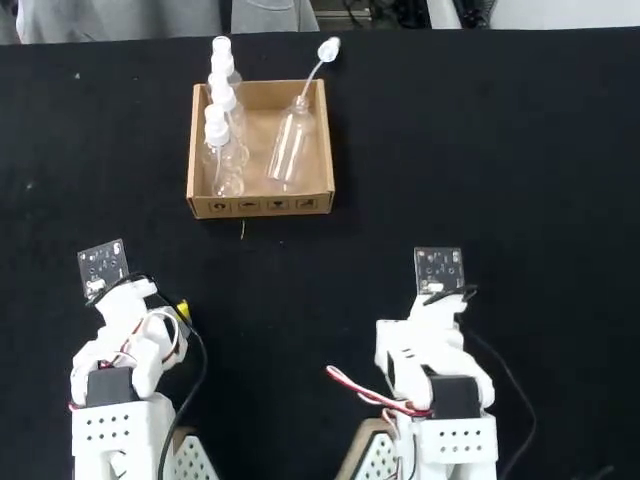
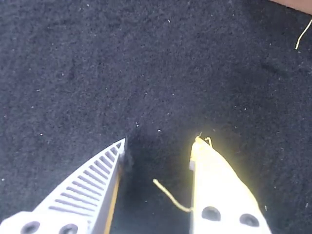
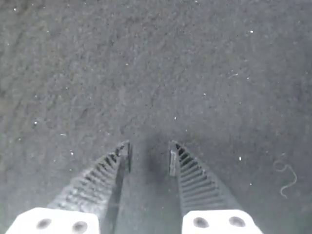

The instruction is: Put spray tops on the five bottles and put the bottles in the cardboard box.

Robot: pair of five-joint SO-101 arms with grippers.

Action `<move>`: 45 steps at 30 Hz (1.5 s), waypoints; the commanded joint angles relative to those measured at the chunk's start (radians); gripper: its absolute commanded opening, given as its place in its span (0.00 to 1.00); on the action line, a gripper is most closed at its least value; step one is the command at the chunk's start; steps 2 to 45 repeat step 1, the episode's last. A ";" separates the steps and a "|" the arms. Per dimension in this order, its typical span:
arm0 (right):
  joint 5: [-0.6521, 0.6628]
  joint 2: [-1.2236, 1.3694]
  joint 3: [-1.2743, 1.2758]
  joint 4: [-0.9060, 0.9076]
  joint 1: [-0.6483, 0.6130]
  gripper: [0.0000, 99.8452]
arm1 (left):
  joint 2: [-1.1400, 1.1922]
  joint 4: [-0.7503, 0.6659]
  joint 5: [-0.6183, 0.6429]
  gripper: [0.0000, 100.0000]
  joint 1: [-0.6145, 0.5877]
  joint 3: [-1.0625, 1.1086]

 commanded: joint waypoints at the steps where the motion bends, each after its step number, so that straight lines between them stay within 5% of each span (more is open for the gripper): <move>1: 0.008 -0.094 -0.005 0.008 0.020 0.08 | -0.012 0.005 -0.002 0.20 -0.008 0.027; 45: 0.008 -0.094 -0.005 0.008 0.020 0.08 | -0.012 0.005 -0.002 0.20 -0.008 0.027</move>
